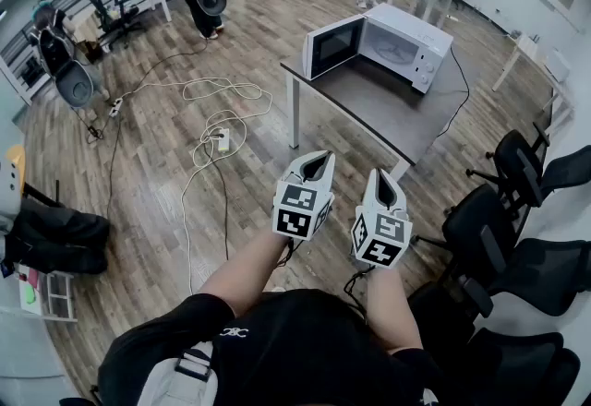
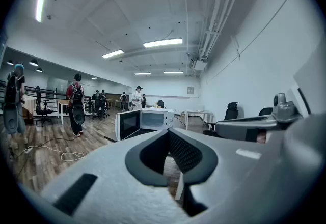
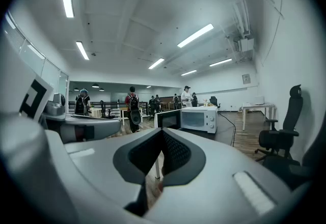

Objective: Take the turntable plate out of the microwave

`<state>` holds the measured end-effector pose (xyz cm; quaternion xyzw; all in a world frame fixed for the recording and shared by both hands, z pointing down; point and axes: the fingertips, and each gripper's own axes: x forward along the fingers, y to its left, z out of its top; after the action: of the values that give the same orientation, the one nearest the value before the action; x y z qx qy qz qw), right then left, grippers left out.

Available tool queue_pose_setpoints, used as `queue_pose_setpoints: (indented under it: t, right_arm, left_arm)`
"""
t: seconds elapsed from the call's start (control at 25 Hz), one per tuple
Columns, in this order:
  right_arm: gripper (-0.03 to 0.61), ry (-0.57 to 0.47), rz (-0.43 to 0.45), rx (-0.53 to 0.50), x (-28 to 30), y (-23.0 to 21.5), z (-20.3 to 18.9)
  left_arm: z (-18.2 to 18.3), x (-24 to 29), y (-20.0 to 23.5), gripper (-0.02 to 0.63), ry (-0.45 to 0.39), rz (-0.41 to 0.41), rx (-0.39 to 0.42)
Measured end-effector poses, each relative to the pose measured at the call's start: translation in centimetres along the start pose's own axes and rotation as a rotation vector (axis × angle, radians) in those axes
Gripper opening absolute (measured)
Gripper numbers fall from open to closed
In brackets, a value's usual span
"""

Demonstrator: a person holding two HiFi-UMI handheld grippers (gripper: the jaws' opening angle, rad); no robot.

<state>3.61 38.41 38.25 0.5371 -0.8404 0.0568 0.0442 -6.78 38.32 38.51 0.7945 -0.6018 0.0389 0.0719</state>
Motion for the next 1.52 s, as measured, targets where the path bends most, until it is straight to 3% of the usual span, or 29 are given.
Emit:
queue_pose_setpoints:
  t: [0.36, 0.64, 1.16, 1.52]
  right_arm:
    - [0.009, -0.045, 0.011, 0.056, -0.4, -1.3, 0.4]
    - [0.009, -0.042, 0.005, 0.044, -0.1, -3.8, 0.3]
    - [0.009, -0.014, 0.119, 0.049, 0.0, -8.6, -0.7]
    - [0.009, 0.012, 0.17, 0.053, 3.0, -9.8, -1.1]
  left_arm:
    - [-0.4, 1.3, -1.5, 0.011, 0.018, -0.022, 0.002]
    - [-0.2, 3.5, -3.3, 0.011, 0.026, -0.026, 0.013]
    - [-1.2, 7.7, -8.4, 0.011, 0.047, -0.017, 0.012]
    - [-1.3, 11.1, -7.9, 0.011, 0.04, -0.01, 0.0]
